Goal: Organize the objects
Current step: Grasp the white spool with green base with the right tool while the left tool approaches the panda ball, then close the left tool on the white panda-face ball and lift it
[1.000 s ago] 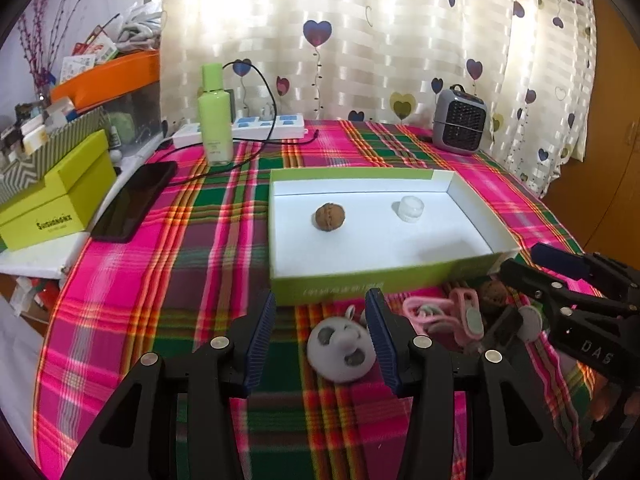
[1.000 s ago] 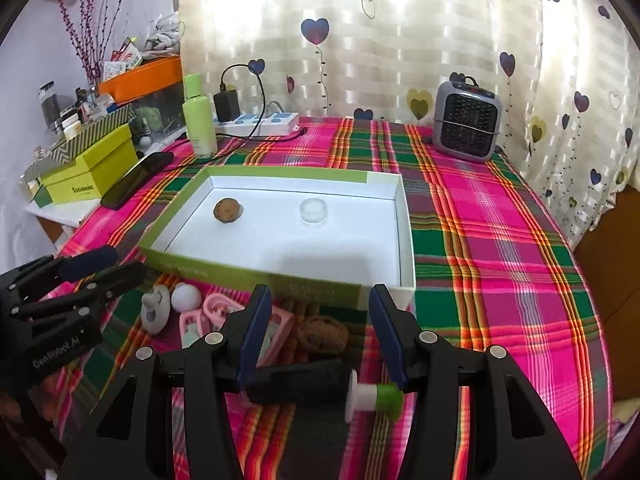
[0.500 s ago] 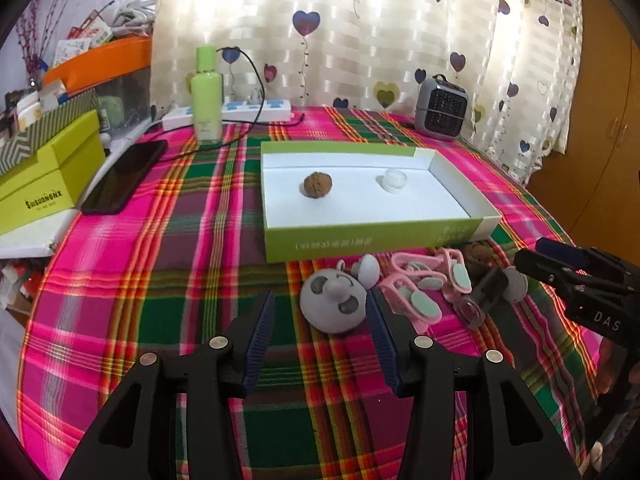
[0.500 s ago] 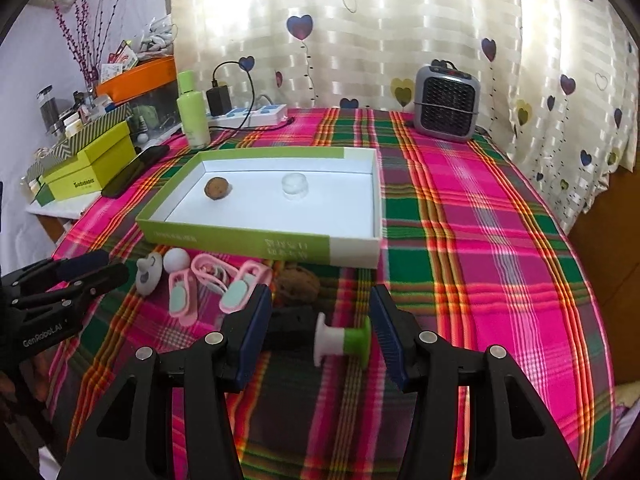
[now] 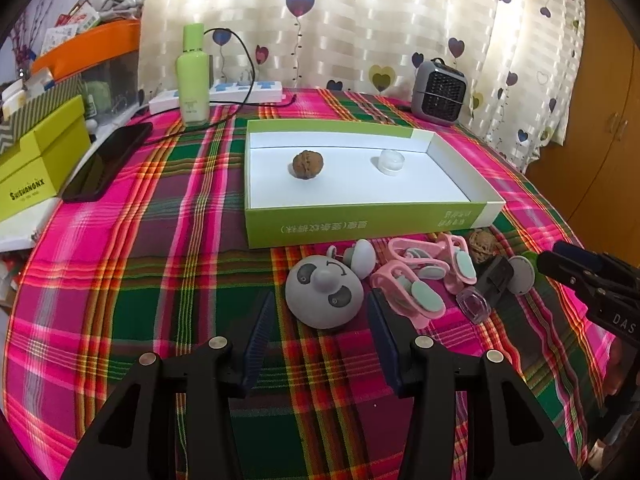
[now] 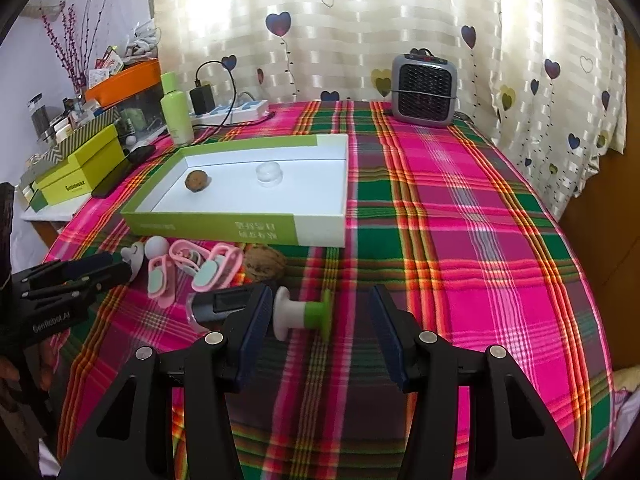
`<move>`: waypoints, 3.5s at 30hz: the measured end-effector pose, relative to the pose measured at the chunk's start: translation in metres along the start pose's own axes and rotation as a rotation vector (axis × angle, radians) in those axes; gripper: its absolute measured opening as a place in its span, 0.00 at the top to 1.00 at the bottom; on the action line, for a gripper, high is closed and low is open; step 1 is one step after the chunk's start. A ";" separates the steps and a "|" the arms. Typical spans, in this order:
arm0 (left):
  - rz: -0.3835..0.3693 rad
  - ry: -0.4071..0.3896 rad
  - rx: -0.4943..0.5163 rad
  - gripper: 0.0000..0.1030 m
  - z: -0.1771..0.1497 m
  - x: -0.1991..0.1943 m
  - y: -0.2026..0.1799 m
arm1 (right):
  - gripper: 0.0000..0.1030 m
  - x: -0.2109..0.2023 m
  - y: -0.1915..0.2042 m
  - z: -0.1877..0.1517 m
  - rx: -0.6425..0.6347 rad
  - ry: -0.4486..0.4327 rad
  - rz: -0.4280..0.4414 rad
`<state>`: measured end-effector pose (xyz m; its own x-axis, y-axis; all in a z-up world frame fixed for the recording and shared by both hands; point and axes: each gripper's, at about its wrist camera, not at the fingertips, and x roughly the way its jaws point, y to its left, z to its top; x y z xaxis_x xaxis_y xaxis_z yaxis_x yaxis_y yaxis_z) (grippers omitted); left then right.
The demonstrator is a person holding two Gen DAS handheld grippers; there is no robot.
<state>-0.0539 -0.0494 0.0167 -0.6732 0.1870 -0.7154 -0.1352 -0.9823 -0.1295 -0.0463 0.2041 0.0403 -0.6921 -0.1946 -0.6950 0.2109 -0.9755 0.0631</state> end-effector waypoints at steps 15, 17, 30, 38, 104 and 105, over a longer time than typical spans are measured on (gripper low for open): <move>0.003 0.032 -0.009 0.55 0.004 0.010 0.003 | 0.50 0.006 -0.005 -0.001 0.009 0.022 0.015; 0.003 0.034 -0.009 0.55 0.004 0.010 0.003 | 0.50 0.004 -0.004 -0.001 0.013 0.015 0.027; 0.003 0.055 -0.010 0.55 0.007 0.017 0.003 | 0.50 0.014 0.002 -0.006 0.013 0.062 0.097; 0.005 0.059 -0.007 0.55 0.009 0.019 0.002 | 0.50 0.020 0.006 -0.009 -0.007 0.096 0.095; -0.054 0.040 -0.096 0.71 0.023 0.031 0.006 | 0.57 0.020 0.013 -0.012 -0.032 0.092 0.118; -0.060 0.039 -0.096 0.75 0.023 0.031 0.006 | 0.57 0.020 0.013 -0.012 -0.033 0.092 0.118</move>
<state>-0.0925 -0.0491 0.0099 -0.6369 0.2465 -0.7305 -0.1029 -0.9662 -0.2363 -0.0492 0.1887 0.0187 -0.5954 -0.2962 -0.7468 0.3109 -0.9421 0.1257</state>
